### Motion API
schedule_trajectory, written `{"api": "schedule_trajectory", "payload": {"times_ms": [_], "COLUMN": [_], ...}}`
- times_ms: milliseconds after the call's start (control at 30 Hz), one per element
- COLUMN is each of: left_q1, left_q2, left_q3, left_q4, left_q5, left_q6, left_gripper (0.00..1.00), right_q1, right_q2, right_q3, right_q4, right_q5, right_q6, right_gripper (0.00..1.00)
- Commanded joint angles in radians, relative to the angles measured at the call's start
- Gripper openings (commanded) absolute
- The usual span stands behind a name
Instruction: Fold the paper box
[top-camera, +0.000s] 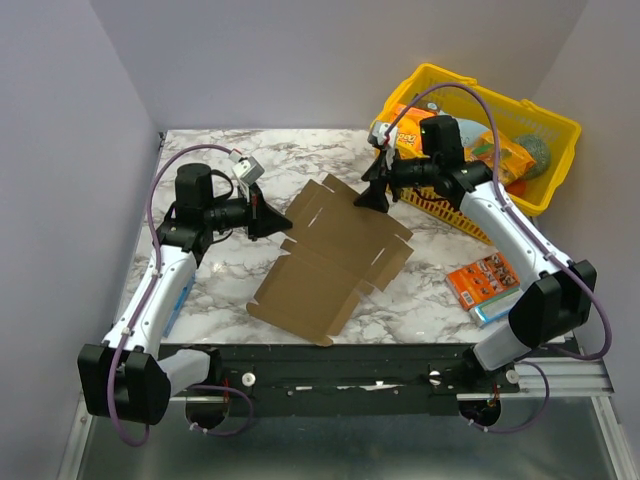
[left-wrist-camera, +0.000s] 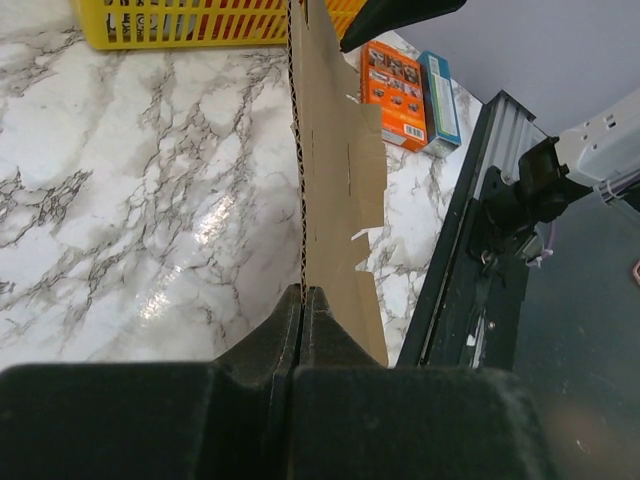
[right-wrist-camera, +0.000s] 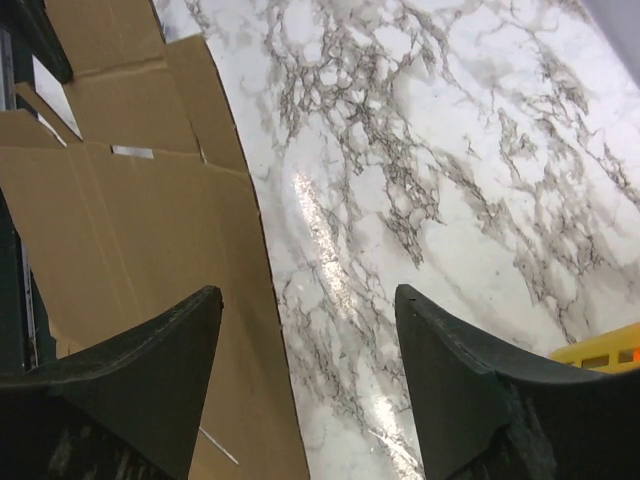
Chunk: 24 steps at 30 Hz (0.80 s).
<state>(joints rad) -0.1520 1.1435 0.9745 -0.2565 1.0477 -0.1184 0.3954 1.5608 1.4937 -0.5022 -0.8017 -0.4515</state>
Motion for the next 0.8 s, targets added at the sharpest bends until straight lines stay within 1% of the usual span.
{"api": "schedule_trajectory", "payload": {"times_ms": [0,133,200,233,333,400,600,767], "left_q1": [0.012,0.014,0.017,0.02,0.025,0.026,0.026,0.026], "left_q2": [-0.025,-0.03,-0.033,-0.034,-0.039,-0.037,-0.042,-0.041], "left_q3": [-0.002,-0.003,-0.002,-0.003,-0.005,-0.007,-0.008,-0.011], "left_q4": [0.002,0.0,0.0,-0.001,-0.007,-0.009,-0.018,-0.023], "left_q5": [-0.001,-0.017,-0.023,-0.028,-0.046,-0.048,-0.063,-0.063], "left_q6": [0.029,0.033,0.033,0.034,0.034,0.037,0.043,0.046], "left_gripper": [0.0,0.0,0.0,0.0,0.0,0.0,0.0,0.0], "right_q1": [-0.007,-0.007,-0.007,-0.009,-0.013,-0.015,-0.018,-0.018], "right_q2": [0.005,0.005,0.016,0.021,0.033,0.03,-0.005,-0.027], "right_q3": [-0.036,-0.067,-0.076,-0.082,-0.079,-0.079,-0.084,-0.092], "right_q4": [-0.036,-0.041,-0.044,-0.048,-0.059,-0.062,-0.056,-0.047], "right_q5": [-0.066,-0.137,-0.162,-0.162,-0.146,-0.131,-0.079,-0.071], "right_q6": [-0.006,0.023,0.028,0.028,0.04,0.046,0.051,0.063], "right_gripper": [0.74,0.63,0.59,0.53,0.44,0.43,0.37,0.37]}}
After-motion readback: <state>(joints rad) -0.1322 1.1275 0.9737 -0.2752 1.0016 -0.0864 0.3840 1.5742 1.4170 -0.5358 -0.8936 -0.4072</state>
